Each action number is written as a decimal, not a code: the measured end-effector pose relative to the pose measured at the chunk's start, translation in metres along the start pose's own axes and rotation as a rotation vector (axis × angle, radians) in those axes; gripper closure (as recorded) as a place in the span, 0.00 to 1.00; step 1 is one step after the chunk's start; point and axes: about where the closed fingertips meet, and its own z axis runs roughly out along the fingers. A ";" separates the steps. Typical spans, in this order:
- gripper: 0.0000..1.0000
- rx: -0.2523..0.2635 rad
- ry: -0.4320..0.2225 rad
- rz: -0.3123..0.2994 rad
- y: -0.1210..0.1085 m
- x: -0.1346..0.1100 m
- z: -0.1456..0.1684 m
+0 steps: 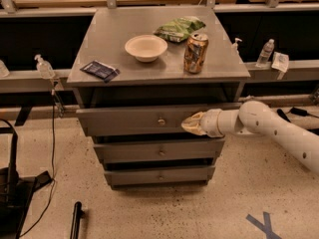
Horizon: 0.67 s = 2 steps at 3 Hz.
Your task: Close top drawer
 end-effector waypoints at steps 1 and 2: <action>1.00 0.005 0.002 0.010 -0.008 -0.001 0.002; 1.00 0.006 0.005 0.025 -0.015 -0.001 0.007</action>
Offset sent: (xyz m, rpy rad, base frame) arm 0.0235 -0.0068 0.0037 0.0123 0.0171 -0.0371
